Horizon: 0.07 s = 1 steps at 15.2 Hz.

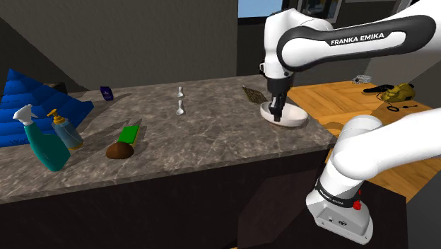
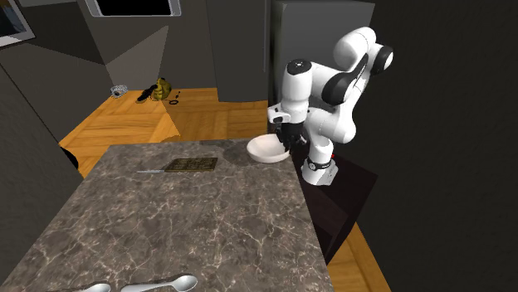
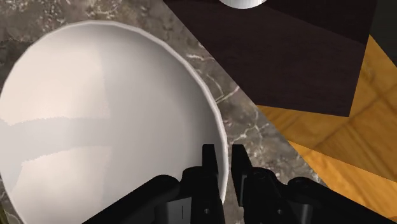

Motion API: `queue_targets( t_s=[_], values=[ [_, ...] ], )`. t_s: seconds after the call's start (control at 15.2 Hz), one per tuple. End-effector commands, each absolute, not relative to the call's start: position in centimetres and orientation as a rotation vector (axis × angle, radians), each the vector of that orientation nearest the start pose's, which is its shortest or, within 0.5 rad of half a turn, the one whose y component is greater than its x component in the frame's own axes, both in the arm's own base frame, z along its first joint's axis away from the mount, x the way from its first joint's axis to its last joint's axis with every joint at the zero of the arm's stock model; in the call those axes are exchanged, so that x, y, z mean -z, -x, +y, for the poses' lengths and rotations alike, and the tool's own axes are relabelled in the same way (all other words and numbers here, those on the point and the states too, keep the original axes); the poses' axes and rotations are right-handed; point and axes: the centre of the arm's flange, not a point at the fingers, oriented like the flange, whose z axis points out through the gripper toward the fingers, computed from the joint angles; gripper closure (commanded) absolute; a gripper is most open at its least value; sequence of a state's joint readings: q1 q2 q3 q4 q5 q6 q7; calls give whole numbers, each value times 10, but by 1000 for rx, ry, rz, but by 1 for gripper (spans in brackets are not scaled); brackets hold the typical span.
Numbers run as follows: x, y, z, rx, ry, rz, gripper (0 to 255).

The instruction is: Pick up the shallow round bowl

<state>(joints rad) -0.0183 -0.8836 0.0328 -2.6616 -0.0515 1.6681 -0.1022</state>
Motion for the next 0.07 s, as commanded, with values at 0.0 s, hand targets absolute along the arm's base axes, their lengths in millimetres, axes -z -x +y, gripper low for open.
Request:
queue_targets(
  t_s=[0.0],
  values=[
    [-486, -276, -1, -183, 3202, -178, 255]
  ],
)
